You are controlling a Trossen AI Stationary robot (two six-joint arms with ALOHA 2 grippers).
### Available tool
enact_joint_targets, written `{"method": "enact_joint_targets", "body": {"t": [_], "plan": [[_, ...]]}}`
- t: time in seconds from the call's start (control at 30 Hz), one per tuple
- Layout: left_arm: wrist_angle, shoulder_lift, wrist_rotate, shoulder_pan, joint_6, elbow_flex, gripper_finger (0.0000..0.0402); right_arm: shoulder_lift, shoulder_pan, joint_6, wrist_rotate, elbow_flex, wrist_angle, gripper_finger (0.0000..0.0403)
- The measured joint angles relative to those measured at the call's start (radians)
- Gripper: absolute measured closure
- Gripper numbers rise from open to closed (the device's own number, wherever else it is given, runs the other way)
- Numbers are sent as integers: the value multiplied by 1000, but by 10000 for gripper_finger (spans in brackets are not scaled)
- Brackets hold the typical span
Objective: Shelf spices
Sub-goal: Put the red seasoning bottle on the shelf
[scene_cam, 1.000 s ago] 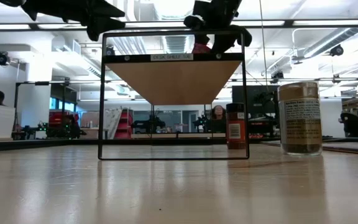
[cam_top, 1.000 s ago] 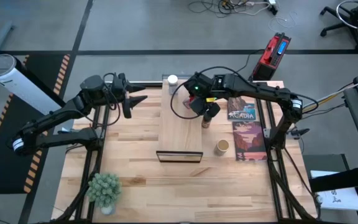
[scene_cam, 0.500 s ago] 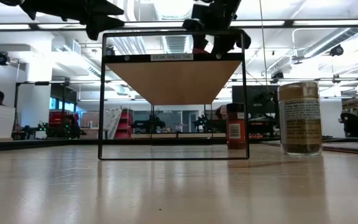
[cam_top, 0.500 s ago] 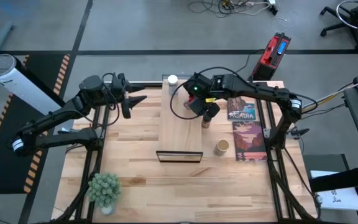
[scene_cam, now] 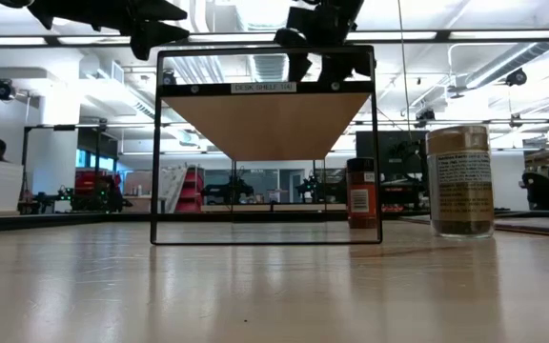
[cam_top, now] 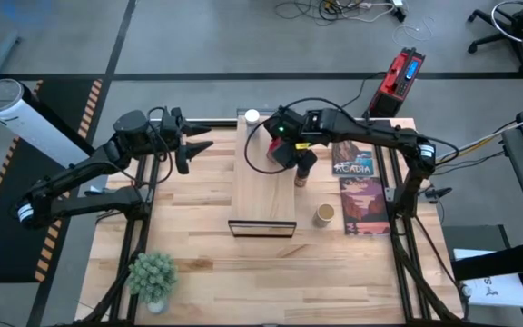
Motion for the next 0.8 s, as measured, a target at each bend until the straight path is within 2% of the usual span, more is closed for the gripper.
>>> {"method": "enact_joint_targets", "body": {"t": [0.33,0.8], "plan": [[0,0,0,0,0,0,191,0,0,0,39,86,-16,147],[-5,-2,0,0,0,0,194,0,-7,32,98,87,-55,153]]}}
